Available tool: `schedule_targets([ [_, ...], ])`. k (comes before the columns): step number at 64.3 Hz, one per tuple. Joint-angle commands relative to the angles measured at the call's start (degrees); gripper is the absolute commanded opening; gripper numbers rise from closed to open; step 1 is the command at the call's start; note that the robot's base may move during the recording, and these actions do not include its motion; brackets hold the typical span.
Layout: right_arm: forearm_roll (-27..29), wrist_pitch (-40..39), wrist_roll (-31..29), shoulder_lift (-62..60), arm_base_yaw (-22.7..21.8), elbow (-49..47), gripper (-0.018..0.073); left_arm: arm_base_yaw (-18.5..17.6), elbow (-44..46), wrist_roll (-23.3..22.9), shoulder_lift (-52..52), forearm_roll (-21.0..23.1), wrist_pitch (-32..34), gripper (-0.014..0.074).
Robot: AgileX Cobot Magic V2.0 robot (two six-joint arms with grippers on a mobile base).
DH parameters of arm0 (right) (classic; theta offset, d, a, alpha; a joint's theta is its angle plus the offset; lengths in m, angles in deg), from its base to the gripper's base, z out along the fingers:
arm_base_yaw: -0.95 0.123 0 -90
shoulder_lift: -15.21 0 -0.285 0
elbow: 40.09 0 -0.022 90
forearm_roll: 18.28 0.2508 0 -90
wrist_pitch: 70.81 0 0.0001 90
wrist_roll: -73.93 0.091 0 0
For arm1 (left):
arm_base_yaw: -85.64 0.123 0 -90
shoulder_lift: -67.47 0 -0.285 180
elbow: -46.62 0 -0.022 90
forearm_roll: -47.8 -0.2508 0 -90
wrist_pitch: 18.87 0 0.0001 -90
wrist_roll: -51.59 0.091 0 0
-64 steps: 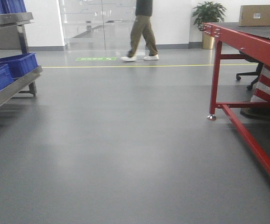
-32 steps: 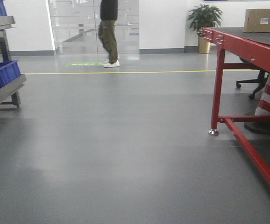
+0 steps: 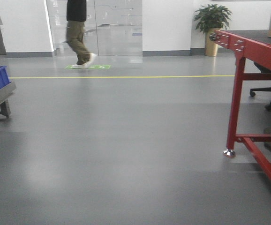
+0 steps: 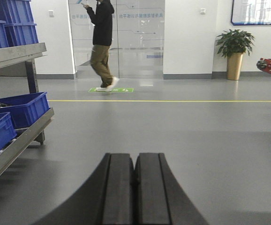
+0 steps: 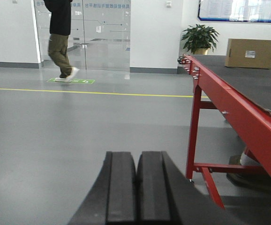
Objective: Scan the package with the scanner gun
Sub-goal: 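Drive the base forward past the blue-crate shelves, then turn the base toward the red table and stop at it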
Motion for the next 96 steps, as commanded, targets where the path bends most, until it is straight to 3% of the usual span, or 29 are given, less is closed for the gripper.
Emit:
schedule_targets([
  [1,0.1,-0.9,0.0,-0.2,-0.2,0.0,-0.0162,-0.3,0.2,-0.3,-0.2,0.4,1.0,-0.0111],
  [96,0.1,-0.9,0.0,-0.2,-0.2,0.0,-0.0162,-0.3,0.2,-0.3,-0.2,0.4,1.0,-0.0111],
])
